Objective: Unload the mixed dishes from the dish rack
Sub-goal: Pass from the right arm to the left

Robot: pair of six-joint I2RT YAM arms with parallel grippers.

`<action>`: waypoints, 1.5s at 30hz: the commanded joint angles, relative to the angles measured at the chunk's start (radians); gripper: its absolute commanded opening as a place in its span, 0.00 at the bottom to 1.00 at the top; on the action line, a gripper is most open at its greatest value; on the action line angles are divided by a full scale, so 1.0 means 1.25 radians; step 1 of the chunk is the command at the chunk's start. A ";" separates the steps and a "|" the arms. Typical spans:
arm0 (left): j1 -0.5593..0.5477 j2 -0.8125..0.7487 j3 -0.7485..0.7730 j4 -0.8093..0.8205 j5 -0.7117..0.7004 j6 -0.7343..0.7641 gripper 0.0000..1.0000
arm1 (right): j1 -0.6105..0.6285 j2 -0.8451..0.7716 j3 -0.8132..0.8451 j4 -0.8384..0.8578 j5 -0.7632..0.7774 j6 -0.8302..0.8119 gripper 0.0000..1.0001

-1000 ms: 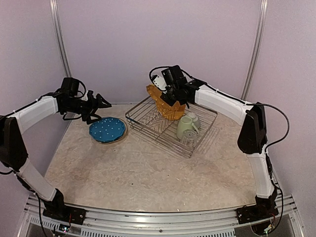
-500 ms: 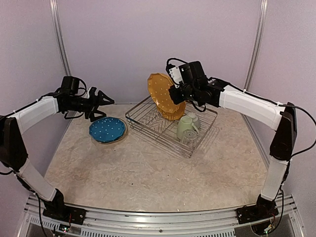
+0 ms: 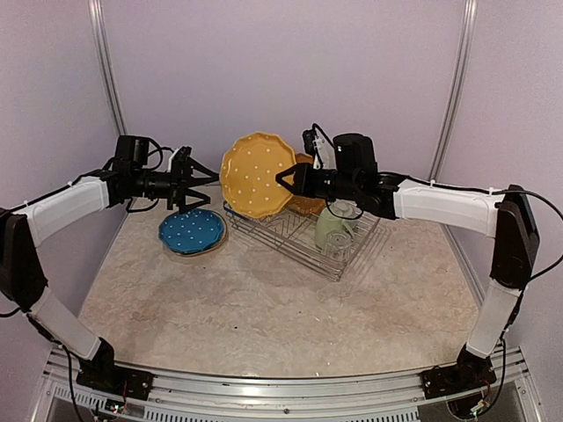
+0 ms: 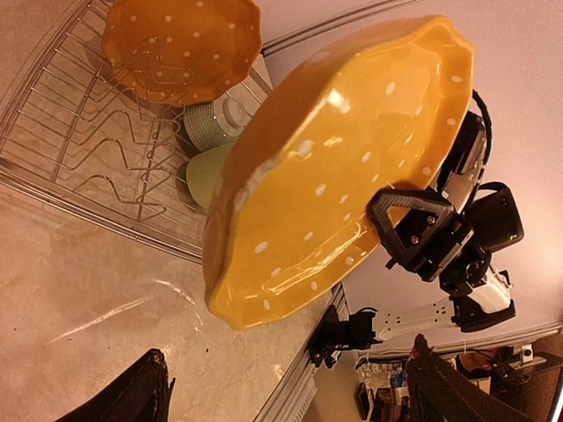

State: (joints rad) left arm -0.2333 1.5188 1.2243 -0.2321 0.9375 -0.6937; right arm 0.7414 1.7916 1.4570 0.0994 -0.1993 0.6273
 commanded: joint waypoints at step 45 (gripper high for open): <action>0.059 0.056 -0.010 0.068 0.053 -0.088 0.00 | 0.008 0.099 -0.051 0.438 -0.118 0.271 0.71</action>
State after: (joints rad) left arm -0.1822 1.5940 1.2171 -0.2329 0.9569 -0.7586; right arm 0.7532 1.9522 1.3674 0.6163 -0.3679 1.0065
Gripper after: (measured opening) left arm 0.193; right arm 0.667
